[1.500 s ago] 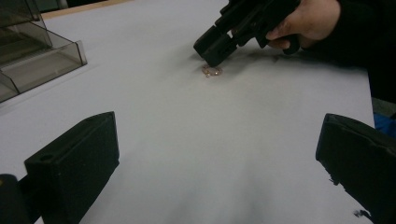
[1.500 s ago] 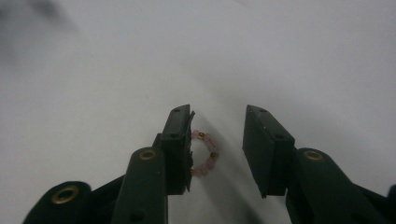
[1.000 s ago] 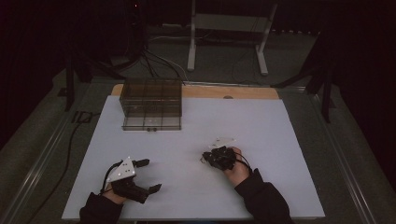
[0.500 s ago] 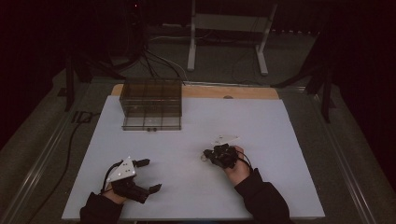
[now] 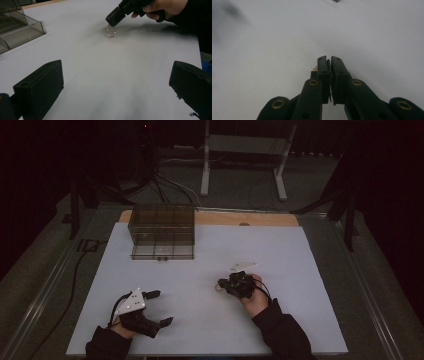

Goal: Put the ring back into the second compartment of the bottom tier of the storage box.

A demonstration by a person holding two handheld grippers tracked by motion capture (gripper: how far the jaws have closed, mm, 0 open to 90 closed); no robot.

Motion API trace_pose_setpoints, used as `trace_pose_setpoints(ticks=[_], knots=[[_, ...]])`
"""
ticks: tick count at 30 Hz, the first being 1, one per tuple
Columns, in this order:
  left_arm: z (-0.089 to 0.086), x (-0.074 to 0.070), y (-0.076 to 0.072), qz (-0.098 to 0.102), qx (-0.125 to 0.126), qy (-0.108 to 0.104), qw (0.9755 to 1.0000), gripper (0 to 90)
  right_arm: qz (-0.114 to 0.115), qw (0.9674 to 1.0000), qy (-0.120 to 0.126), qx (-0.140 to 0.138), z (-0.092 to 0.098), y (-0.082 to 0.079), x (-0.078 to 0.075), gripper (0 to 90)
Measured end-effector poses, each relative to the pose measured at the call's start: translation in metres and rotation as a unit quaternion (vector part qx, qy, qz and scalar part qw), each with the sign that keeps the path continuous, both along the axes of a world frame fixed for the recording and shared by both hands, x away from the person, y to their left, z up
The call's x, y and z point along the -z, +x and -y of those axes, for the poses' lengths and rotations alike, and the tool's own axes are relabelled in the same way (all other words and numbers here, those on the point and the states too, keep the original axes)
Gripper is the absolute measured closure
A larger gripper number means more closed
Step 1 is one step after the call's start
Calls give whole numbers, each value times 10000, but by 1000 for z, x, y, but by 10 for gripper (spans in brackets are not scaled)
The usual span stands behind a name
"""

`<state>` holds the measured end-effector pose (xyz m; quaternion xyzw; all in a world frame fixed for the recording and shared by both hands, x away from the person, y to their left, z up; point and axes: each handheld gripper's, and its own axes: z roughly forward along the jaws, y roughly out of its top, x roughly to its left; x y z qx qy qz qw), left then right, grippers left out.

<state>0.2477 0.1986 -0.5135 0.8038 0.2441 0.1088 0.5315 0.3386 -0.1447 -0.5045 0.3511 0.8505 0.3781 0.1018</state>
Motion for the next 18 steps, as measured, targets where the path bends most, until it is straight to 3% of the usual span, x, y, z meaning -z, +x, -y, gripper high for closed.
trace_pose_setpoints(ticks=[18], knots=[[1, 0, 0, 9, 6, -8, 10000, 6, 145, 9999, 74, -2, -4, 9, -19, 866]])
